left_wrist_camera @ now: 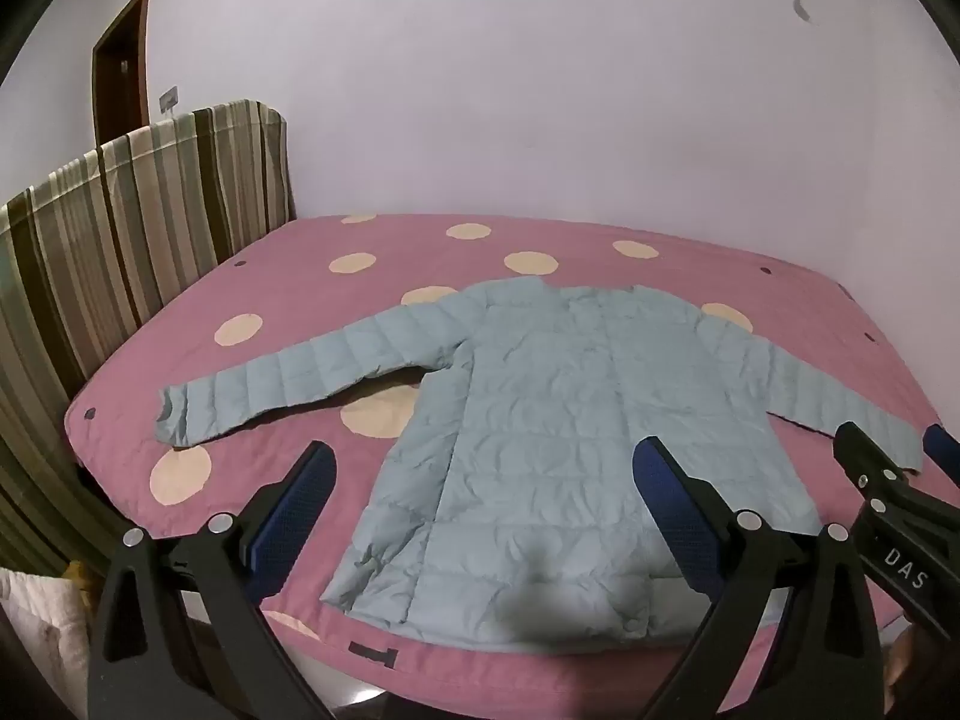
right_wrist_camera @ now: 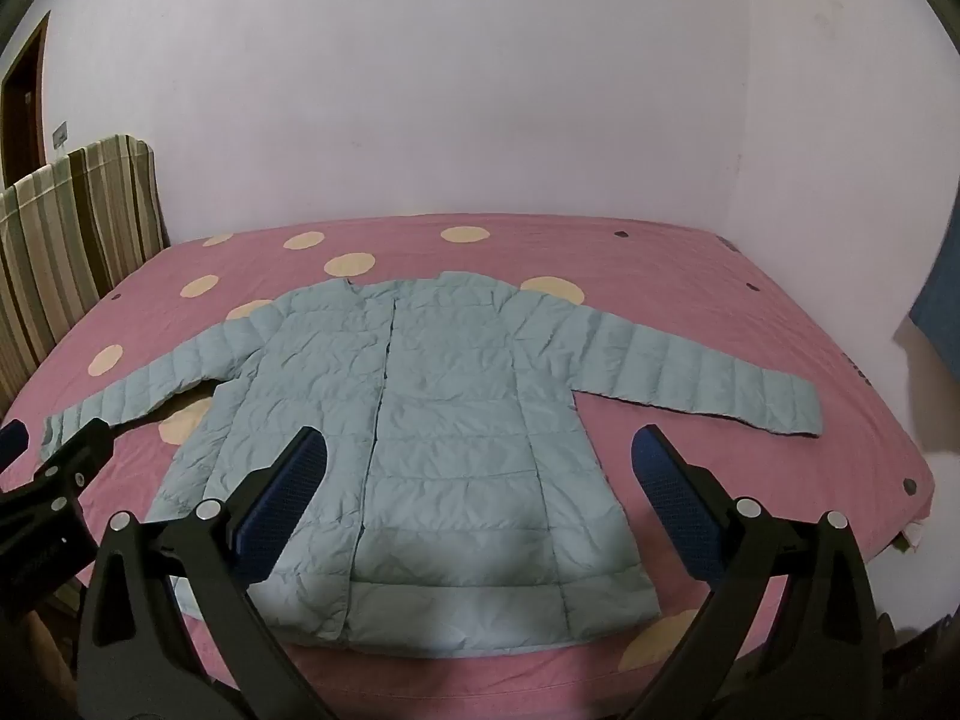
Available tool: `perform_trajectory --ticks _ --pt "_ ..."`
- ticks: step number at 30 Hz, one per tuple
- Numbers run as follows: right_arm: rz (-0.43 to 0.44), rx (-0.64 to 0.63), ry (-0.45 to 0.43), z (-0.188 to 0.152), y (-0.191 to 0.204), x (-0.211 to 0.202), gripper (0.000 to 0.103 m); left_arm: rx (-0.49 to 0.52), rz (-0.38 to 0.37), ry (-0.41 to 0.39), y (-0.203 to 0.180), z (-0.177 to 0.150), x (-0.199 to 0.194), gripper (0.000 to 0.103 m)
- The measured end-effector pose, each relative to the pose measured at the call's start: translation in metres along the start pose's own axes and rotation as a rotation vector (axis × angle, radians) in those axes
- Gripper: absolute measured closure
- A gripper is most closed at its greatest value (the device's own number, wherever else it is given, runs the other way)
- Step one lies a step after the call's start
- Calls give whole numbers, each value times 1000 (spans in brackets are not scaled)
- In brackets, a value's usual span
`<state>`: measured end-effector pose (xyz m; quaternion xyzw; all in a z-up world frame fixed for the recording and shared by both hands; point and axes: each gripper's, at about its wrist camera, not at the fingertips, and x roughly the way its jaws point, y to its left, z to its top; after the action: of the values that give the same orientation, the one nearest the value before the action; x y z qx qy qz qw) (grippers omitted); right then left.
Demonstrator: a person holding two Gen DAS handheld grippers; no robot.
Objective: Fold large clothes
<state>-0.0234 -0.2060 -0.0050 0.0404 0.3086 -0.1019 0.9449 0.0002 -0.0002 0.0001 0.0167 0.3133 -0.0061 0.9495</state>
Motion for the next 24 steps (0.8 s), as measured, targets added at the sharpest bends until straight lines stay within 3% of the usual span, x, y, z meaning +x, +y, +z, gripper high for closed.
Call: perform_trajectory --ticks 24 --pt "-1 -3 -7 -2 -1 0 2 -9 -14 10 -4 1 0 4"
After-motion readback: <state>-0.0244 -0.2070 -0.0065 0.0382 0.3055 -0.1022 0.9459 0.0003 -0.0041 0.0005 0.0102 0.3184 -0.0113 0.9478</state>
